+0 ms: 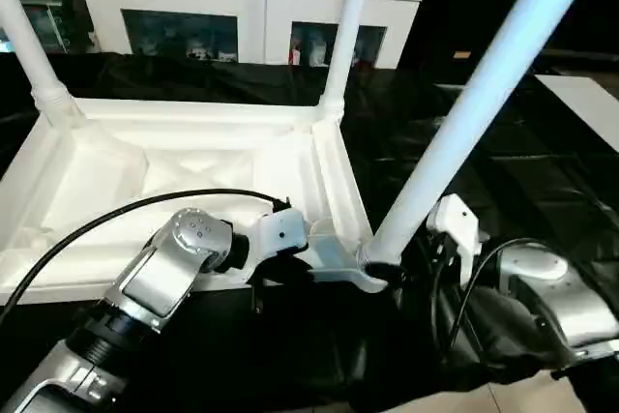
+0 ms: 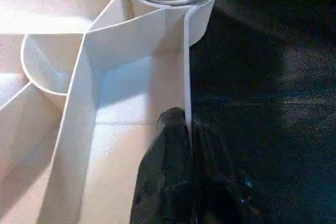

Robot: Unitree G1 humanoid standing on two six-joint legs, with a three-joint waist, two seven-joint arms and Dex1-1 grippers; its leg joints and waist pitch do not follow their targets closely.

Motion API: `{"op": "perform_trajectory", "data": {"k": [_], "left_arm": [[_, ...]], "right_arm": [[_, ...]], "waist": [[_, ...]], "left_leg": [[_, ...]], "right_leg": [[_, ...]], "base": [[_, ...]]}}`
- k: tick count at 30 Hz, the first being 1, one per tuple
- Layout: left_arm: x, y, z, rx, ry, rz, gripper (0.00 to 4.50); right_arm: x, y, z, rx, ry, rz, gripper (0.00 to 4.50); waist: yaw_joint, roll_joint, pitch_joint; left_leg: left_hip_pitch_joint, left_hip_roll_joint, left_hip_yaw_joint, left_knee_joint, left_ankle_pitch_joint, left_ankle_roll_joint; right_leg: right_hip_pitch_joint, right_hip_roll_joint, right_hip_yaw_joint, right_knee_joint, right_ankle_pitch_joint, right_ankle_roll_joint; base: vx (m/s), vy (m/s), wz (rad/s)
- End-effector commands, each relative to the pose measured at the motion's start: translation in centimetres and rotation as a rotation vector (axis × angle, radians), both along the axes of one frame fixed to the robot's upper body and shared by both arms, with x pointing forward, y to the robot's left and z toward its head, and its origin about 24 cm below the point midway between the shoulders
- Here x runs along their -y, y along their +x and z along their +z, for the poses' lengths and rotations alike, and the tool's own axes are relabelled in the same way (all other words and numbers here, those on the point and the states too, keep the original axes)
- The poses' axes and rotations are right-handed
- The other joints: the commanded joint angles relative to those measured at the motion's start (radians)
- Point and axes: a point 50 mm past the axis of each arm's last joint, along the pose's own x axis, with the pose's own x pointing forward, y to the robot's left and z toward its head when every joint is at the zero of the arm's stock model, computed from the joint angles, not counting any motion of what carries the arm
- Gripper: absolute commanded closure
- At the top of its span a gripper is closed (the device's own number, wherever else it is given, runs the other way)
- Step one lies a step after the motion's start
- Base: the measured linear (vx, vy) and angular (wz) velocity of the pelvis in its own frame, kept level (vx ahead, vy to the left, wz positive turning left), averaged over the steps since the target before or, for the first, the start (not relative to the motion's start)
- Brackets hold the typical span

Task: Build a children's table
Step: Move to table

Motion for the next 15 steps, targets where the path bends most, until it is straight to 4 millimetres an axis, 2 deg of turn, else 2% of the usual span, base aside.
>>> {"op": "perform_trajectory", "data": {"k": [1,6,14,15], "left_arm": [[0.92,-0.38,0.10,0.003,-0.010,-0.044,4.50],[0.78,-0.45,0.08,0.001,-0.007,-0.039,4.50],[0.51,-0.48,0.05,-0.008,-0.003,-0.036,4.50],[0.49,-0.47,0.07,-0.008,-0.003,-0.036,4.50]], "right_arm": [[-0.10,0.38,0.44,0.026,-0.009,0.014,0.13],[-0.37,0.68,0.36,0.034,0.014,0.025,0.13],[-0.51,0.57,0.16,0.026,0.030,0.030,0.13],[-0.53,0.56,0.10,0.024,0.033,0.031,0.29]], "waist": [[-0.002,0.001,-0.059],[-0.002,0.002,-0.061],[-0.003,0.002,-0.061],[-0.004,0.003,-0.061]], "left_leg": [[0.042,0.080,-0.046,-0.086,-0.338,-0.037],[0.041,0.080,-0.045,-0.085,-0.315,-0.029],[0.042,0.080,-0.045,-0.085,-0.320,-0.030],[0.042,0.080,-0.045,-0.085,-0.320,-0.030]], "right_leg": [[0.018,-0.050,0.033,-0.066,-0.296,-0.205],[0.018,-0.049,0.034,-0.062,-0.267,-0.210],[0.019,-0.048,0.033,-0.061,-0.261,-0.217],[0.019,-0.047,0.033,-0.061,-0.260,-0.218]], "base": [[0.000,0.000,0.00],[0.000,0.000,0.00],[0.000,0.000,0.00],[0.000,0.000,0.00]]}}
